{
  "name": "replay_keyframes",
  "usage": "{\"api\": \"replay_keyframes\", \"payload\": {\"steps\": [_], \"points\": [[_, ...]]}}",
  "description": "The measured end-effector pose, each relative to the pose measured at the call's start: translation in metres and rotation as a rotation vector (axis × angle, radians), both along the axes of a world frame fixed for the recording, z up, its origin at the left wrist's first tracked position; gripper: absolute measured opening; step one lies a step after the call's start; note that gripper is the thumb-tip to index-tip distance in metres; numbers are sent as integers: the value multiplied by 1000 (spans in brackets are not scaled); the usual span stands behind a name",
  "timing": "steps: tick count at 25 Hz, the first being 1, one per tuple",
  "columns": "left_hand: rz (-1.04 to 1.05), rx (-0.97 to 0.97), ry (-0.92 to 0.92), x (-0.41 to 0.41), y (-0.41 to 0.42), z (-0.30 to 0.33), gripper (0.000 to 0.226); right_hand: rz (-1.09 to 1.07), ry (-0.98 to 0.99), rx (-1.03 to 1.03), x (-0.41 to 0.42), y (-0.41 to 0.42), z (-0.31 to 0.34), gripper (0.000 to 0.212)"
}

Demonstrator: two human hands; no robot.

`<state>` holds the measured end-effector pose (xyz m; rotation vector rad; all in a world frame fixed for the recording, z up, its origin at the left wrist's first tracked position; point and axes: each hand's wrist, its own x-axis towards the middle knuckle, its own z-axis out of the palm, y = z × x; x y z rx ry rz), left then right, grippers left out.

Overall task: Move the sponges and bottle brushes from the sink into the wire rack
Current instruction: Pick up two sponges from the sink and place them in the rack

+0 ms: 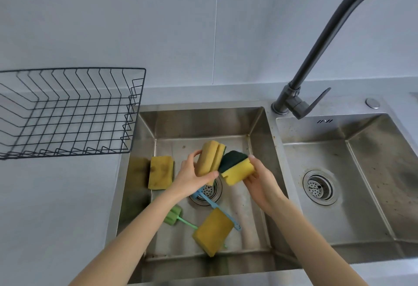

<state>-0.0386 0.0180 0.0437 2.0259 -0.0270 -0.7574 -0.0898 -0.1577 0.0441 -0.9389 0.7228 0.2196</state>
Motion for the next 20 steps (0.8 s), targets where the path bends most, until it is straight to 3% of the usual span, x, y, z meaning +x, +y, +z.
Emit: {"api": "replay_keyframes", "payload": {"steps": [3,6,10,15,20], "points": [[-1,-51,-35,-6,6,11,75,-126,-9,174,-8,2,8,28],[-58,-123,-57,-17,8,25,68,-60,20,166,-16,7,17,22],[-45,-144,-82,-29,10,32,67,97,151,236,-23,14,27,40],[-11,-235,-34,-40,16,47,55,124,81,369,-26,20,41,45],[44,-335,12,-48,20,59,44,134,15,314,-26,17,49,44]]}}
